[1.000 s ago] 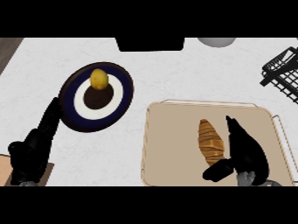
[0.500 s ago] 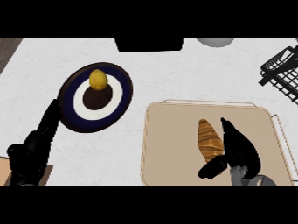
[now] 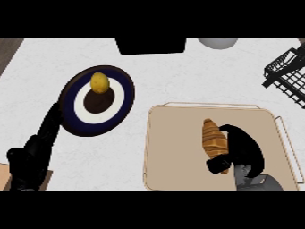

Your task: Pick the croissant from the tray and place it in the tiered basket

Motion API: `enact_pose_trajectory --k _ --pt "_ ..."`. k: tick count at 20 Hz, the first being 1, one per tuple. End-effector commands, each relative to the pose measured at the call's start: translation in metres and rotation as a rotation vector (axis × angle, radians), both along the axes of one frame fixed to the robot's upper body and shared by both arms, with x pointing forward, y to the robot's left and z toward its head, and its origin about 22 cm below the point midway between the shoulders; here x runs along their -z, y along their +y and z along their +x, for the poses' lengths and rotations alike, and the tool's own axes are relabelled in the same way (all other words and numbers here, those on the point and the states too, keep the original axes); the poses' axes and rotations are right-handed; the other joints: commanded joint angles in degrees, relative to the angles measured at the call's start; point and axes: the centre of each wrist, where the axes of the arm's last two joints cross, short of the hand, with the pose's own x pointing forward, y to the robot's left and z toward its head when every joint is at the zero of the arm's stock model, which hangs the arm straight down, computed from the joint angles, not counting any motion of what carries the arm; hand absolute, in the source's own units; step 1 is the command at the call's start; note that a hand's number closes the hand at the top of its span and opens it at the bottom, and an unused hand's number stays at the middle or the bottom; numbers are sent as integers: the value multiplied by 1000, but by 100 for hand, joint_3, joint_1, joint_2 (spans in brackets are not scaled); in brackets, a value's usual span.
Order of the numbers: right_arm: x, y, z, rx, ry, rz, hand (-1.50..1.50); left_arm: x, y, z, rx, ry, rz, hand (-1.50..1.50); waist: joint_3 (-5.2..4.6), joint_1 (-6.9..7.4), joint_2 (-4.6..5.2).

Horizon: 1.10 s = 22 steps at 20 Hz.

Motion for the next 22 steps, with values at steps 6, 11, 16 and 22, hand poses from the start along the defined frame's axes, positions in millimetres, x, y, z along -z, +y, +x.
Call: enact_pose_trajectory --k 6,11,16,22 --pt "15 14 13 -48 33 -105 150 39 -18 -17 -39 124 -78 0 -263 99 182" --pt "9 -73 6 34 1 -208 150 43 -5 -21 -63 124 -61 0 -267 -133 170" --pt "-11 -166 -25 115 -63 -297 150 37 2 -30 -120 127 -60 0 -261 -413 111" --pt "-56 -205 -36 260 -327 -194 150 41 0 -33 -122 127 -62 0 -267 -432 93"
